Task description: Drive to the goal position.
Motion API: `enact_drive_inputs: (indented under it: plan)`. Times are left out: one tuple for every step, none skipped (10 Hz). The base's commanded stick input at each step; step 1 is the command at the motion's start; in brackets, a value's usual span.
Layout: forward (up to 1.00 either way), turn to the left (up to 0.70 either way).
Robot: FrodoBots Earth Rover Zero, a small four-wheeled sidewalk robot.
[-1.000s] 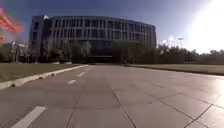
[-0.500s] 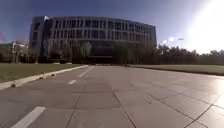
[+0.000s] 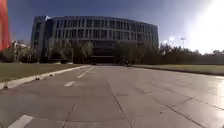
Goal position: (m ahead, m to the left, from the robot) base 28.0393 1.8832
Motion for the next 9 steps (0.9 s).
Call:
enact_drive_inputs:
  plan:
    - [0.70, 0.00]
    - [0.70, 0.00]
    - [0.70, 0.00]
    - [0.70, 0.00]
    - [0.70, 0.00]
    - [0.70, 0.00]
    - [0.70, 0.00]
    - [0.70, 0.00]
    - [0.70, 0.00]
